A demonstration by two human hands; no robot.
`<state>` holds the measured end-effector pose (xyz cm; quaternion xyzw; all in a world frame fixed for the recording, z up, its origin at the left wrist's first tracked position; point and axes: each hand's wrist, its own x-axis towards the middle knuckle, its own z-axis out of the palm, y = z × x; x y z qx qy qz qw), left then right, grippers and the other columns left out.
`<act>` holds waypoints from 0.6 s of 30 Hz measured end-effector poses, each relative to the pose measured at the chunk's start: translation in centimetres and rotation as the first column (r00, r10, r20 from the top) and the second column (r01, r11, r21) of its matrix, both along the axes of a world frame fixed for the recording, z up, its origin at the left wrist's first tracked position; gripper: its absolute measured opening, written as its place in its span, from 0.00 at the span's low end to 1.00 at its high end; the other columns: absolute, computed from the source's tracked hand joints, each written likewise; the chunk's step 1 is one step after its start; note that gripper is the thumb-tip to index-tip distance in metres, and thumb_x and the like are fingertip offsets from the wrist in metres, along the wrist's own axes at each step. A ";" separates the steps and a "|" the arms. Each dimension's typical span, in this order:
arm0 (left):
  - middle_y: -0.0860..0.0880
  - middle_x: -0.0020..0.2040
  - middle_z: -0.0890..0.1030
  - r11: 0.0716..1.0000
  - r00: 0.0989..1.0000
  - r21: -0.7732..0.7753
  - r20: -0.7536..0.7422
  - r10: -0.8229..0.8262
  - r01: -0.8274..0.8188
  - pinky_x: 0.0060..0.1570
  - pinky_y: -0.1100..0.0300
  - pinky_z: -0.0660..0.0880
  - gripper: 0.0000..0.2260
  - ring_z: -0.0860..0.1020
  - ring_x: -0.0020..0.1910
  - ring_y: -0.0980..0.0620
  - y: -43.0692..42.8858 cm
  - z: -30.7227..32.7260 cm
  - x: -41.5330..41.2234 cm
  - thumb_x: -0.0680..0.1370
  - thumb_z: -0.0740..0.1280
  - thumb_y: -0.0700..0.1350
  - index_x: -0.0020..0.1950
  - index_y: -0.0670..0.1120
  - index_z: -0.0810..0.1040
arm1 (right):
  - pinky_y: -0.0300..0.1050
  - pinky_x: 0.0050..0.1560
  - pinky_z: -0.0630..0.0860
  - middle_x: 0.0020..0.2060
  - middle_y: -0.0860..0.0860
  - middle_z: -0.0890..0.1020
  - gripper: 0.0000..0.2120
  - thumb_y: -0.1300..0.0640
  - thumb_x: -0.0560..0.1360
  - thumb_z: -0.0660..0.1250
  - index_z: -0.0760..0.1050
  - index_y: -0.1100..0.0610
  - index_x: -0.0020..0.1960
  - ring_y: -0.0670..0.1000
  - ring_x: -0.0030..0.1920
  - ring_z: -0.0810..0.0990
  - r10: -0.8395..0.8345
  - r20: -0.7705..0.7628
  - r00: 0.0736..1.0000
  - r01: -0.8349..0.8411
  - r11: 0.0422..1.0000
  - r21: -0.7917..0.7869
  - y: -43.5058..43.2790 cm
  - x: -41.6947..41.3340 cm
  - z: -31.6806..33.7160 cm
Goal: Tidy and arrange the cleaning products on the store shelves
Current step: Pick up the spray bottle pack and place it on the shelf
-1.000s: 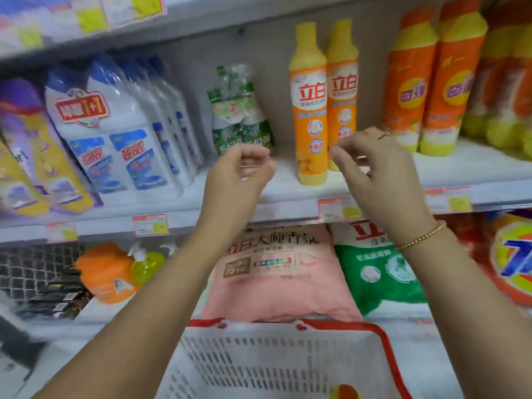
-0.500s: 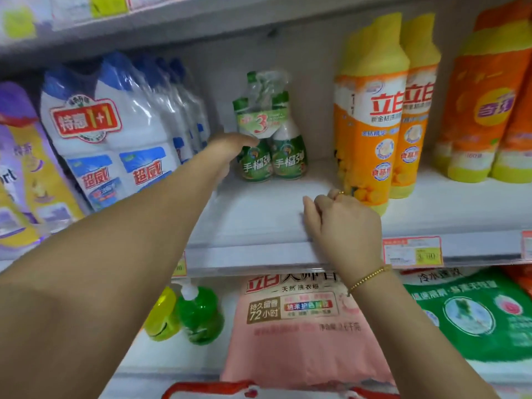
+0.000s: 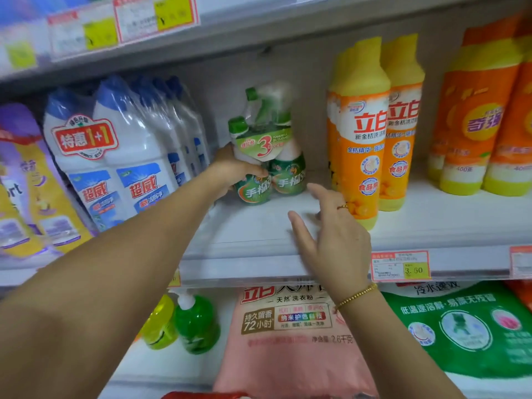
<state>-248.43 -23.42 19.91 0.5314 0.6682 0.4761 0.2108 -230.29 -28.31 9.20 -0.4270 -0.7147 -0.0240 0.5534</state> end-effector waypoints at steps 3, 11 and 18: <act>0.50 0.51 0.81 0.993 0.998 0.094 0.011 0.069 -0.070 0.43 0.60 0.79 0.27 0.80 0.46 0.52 -3.5 -0.9 0.4 0.61 0.81 0.36 0.55 0.46 0.74 | 0.32 0.44 0.74 0.65 0.49 0.72 0.21 0.48 0.76 0.63 0.70 0.53 0.67 0.49 0.53 0.78 0.154 -0.180 0.971 -0.160 0.987 -0.017 -0.7 0.8 0.4; 0.60 0.50 0.78 0.849 0.936 0.527 -0.276 0.218 -0.042 0.49 0.74 0.70 0.29 0.76 0.51 0.66 -15.6 -1.0 2.3 0.61 0.81 0.36 0.53 0.59 0.74 | 0.37 0.52 0.78 0.66 0.46 0.71 0.37 0.58 0.69 0.75 0.63 0.49 0.73 0.44 0.60 0.76 0.528 -0.595 0.606 -0.654 0.757 0.006 -5.3 1.7 5.2; 0.55 0.60 0.77 0.796 0.825 0.598 -0.497 0.270 0.100 0.62 0.71 0.66 0.25 0.72 0.62 0.65 -24.1 0.7 1.8 0.65 0.77 0.50 0.60 0.47 0.76 | 0.33 0.53 0.75 0.60 0.46 0.76 0.28 0.54 0.66 0.77 0.73 0.45 0.64 0.42 0.57 0.78 0.712 -0.373 0.596 -0.762 0.647 0.017 -8.2 4.5 8.3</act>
